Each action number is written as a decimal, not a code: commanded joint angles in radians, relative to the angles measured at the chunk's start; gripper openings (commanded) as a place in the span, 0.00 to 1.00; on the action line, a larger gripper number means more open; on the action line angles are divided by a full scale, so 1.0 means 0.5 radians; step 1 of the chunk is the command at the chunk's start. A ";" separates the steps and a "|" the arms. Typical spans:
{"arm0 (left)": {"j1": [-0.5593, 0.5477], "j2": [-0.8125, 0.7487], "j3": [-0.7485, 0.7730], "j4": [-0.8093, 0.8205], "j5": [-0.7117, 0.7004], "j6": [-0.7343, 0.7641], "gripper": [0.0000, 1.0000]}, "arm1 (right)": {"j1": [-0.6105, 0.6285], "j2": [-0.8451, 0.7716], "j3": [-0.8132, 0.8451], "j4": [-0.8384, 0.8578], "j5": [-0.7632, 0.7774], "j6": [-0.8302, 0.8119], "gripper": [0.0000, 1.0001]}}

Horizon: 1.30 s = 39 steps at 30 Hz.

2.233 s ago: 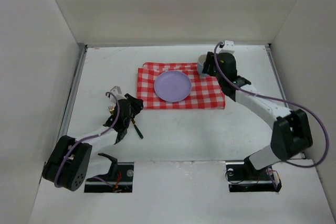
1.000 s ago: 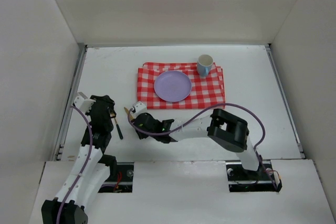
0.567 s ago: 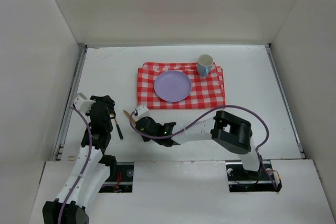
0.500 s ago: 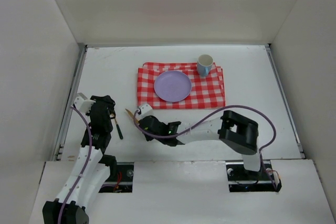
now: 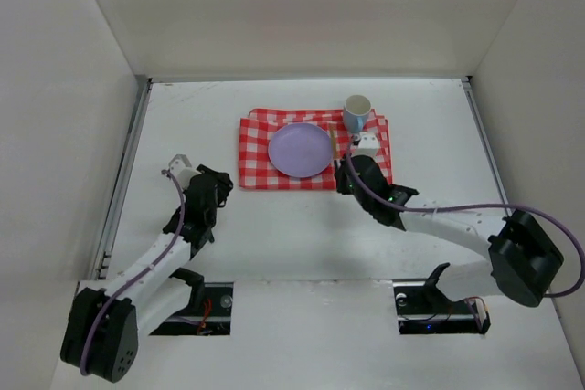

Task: Set the dinner table for one person

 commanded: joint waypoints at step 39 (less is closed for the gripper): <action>-0.071 0.150 0.213 -0.200 -0.211 0.127 0.31 | -0.496 0.366 0.373 -0.094 -0.226 -0.186 0.58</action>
